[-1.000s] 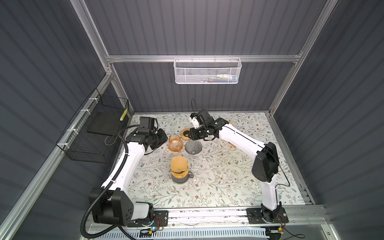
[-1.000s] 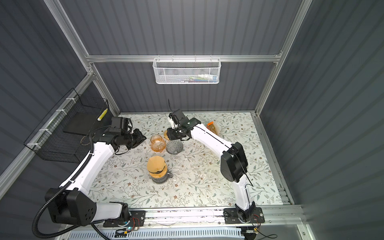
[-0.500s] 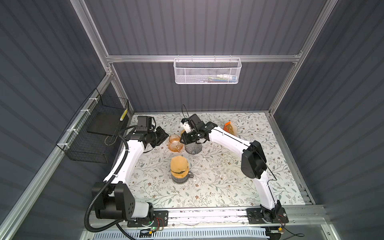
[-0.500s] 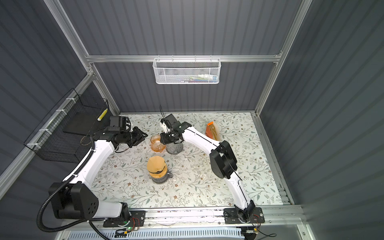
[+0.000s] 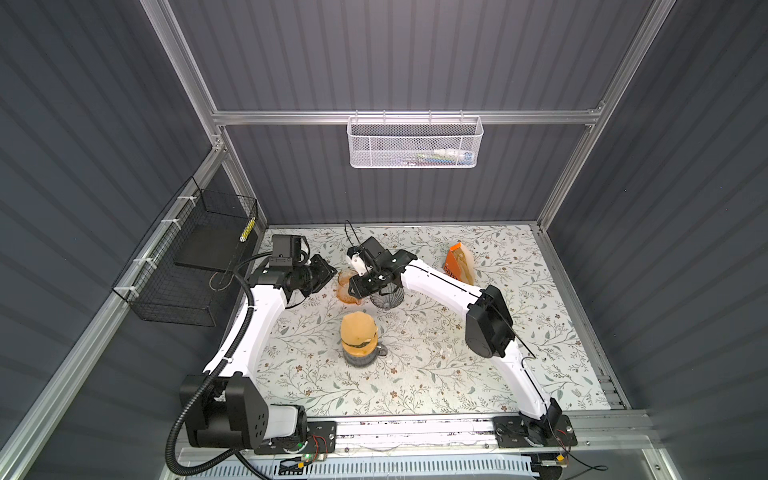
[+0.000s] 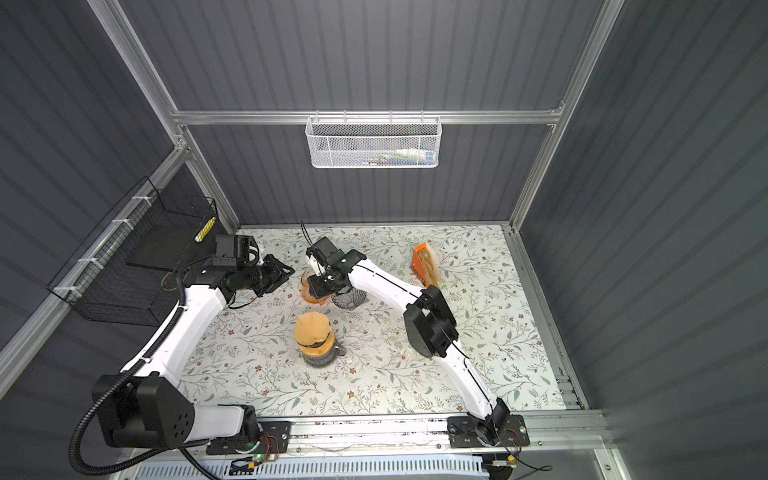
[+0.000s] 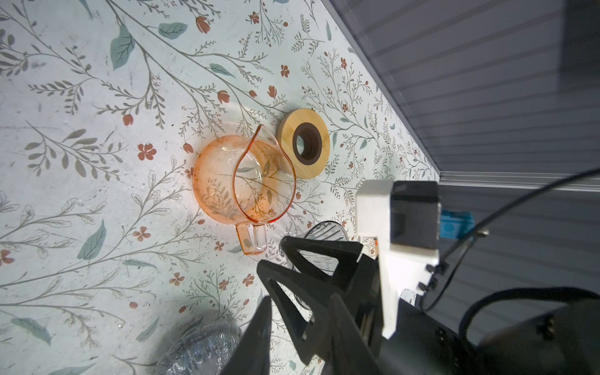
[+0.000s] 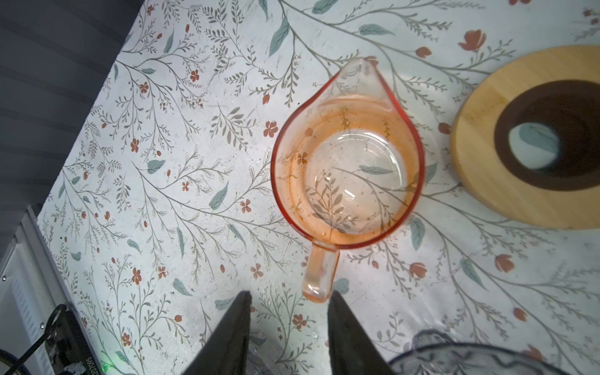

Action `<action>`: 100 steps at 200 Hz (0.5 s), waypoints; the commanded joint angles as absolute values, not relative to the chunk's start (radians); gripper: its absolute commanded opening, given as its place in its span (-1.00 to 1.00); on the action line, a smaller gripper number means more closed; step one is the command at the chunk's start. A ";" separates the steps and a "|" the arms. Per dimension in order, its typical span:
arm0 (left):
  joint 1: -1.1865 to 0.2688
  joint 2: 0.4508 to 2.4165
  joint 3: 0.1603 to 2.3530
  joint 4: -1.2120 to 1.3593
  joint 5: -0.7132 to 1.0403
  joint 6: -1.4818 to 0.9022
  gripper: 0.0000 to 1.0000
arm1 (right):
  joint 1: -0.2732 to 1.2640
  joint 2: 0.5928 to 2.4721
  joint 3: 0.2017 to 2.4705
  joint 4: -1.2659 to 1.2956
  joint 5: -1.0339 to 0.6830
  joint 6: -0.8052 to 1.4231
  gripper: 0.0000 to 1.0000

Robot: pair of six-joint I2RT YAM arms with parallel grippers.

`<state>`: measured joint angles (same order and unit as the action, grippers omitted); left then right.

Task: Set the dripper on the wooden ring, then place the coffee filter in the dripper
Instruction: 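Reach the right gripper to the orange-rimmed glass pitcher handle while the left arm draws back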

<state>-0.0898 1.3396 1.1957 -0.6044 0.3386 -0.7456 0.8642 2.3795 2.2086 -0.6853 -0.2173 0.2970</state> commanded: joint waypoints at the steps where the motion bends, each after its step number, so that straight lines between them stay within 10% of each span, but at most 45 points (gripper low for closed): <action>1: -0.083 1.302 1.174 -0.597 0.372 -0.759 -0.37 | 0.881 2.408 2.241 -0.746 -0.163 0.263 -0.16; 100: -0.078 1.241 1.163 -0.608 0.390 -0.769 -0.37 | 0.920 2.490 2.330 -0.772 -0.062 0.250 -0.12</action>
<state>-0.0849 1.2724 1.1748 -0.6044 0.3679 -0.7567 0.9127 2.4657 2.2971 -0.7479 -0.1127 0.2619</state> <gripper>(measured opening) 0.316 0.441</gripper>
